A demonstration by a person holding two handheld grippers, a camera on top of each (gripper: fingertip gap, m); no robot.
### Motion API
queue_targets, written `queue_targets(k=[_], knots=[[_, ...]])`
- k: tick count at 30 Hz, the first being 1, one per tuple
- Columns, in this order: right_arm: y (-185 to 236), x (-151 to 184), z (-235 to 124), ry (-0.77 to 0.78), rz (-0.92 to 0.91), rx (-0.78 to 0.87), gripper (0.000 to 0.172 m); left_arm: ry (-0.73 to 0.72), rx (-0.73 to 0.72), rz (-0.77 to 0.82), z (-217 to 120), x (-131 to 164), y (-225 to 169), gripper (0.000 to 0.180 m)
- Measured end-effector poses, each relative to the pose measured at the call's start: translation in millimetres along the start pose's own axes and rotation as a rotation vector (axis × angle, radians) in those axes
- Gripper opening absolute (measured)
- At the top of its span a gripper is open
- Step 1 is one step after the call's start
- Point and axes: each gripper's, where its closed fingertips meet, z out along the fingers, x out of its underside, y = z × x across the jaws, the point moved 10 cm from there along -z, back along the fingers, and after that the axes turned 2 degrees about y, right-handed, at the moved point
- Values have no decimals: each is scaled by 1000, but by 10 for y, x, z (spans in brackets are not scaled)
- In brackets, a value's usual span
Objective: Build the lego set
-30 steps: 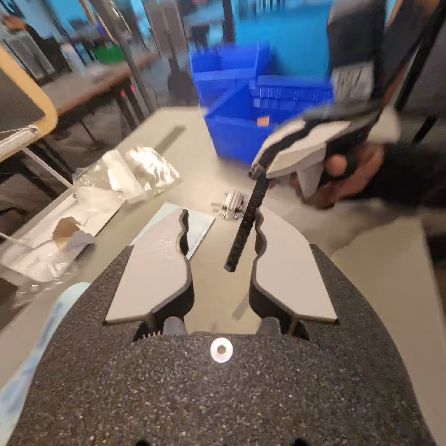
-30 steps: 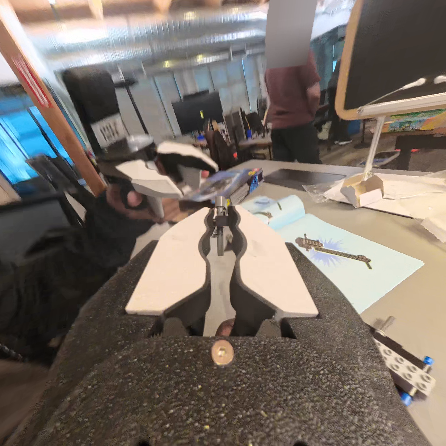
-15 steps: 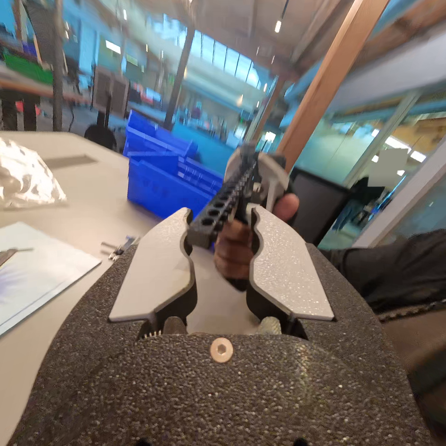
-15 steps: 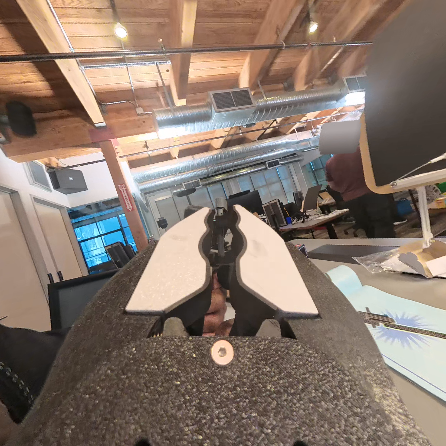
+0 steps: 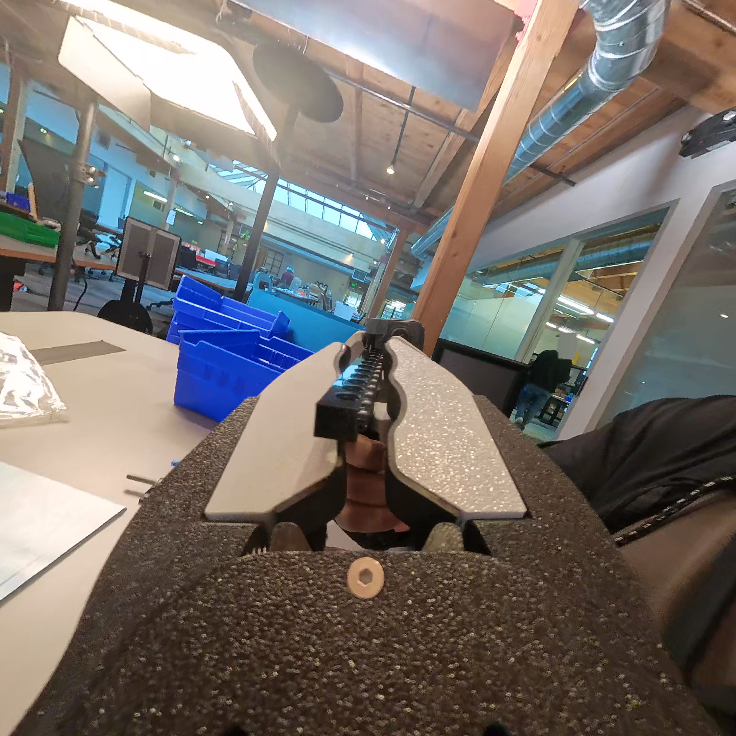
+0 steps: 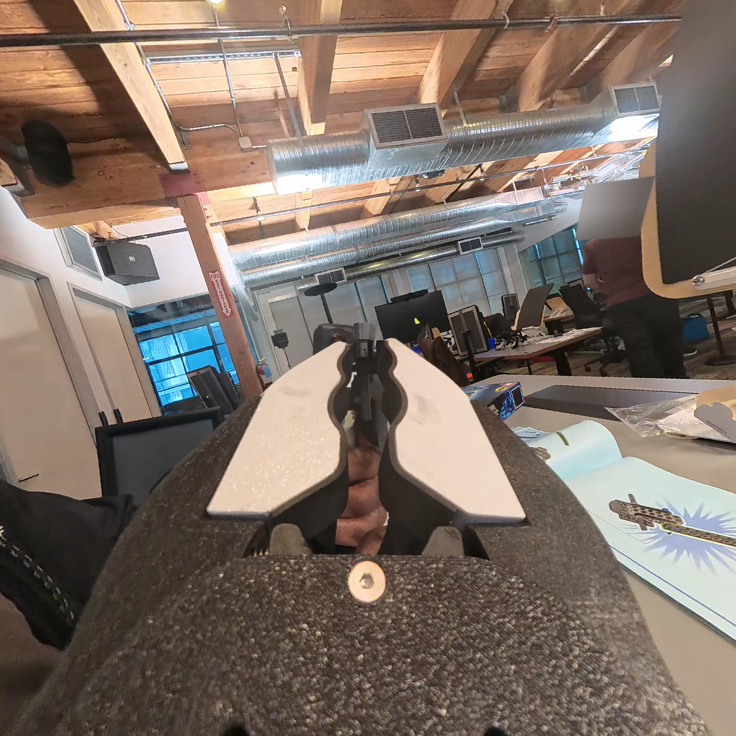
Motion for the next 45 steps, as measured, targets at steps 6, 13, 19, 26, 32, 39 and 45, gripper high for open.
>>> queue_targets(k=[6, 13, 19, 26, 32, 39, 45], knots=[[-4, -28, -4, 51, -22, -31, 14, 22, 23, 82, -27, -22, -41, 12], [5, -171, -74, 109, -100, -86, 28, 83, 27, 224, -110, -90, -82, 12], [35, -153, -26, 220, -116, -92, 30, 186, 42, 272, -80, -61, -113, 12], [31, -157, -37, 225, -93, -120, 0, 231, 75, 246, -62, -41, -124, 12], [26, -162, -39, 236, -61, -149, 2, 231, 98, 217, -58, -35, -127, 12], [46, -171, -35, 279, -74, -156, 22, 218, 70, 239, -75, -60, -125, 12], [41, -172, -32, 287, -65, -142, 9, 234, 68, 246, -65, -49, -132, 12]])
